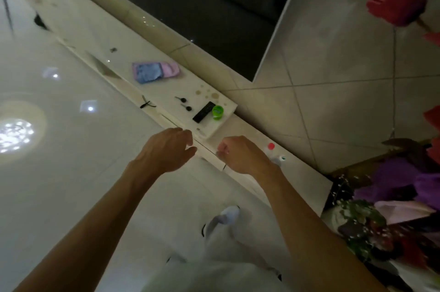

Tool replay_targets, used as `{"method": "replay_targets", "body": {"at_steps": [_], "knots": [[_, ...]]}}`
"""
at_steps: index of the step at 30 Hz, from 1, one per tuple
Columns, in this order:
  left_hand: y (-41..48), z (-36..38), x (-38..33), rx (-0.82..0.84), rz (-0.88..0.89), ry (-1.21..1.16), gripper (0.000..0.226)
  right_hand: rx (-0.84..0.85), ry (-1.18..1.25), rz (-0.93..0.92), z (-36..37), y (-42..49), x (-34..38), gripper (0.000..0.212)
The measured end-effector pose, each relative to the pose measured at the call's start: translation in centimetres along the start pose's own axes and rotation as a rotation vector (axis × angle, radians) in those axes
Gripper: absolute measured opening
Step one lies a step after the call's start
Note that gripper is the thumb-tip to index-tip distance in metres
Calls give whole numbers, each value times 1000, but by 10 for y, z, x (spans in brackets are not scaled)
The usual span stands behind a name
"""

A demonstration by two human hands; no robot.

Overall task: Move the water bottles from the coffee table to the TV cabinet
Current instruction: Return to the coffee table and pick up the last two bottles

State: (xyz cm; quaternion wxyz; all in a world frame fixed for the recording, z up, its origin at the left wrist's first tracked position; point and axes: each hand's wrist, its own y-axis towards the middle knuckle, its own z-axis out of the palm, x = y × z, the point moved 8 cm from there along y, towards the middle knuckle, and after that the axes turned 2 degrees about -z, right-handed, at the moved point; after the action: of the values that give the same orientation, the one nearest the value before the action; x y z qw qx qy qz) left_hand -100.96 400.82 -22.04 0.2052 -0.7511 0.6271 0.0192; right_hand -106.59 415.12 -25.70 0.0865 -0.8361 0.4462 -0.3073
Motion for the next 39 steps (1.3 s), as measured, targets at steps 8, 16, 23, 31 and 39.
{"method": "replay_targets", "body": {"at_steps": [8,16,23,31,39], "knots": [[-129,-9,113,-110,-231,-40,31,95,-50,-185,61,-11,131,28],[-249,-8,204,-202,-553,-115,32,217,-233,-505,129,-10,278,26],[-355,2,273,-252,-911,-215,33,364,-387,-817,189,-19,398,28],[-441,-6,327,-314,-1265,-318,33,513,-465,-1122,236,-18,515,24],[-461,-38,357,-428,-1460,-365,34,599,-536,-1322,250,-3,596,17]]}}
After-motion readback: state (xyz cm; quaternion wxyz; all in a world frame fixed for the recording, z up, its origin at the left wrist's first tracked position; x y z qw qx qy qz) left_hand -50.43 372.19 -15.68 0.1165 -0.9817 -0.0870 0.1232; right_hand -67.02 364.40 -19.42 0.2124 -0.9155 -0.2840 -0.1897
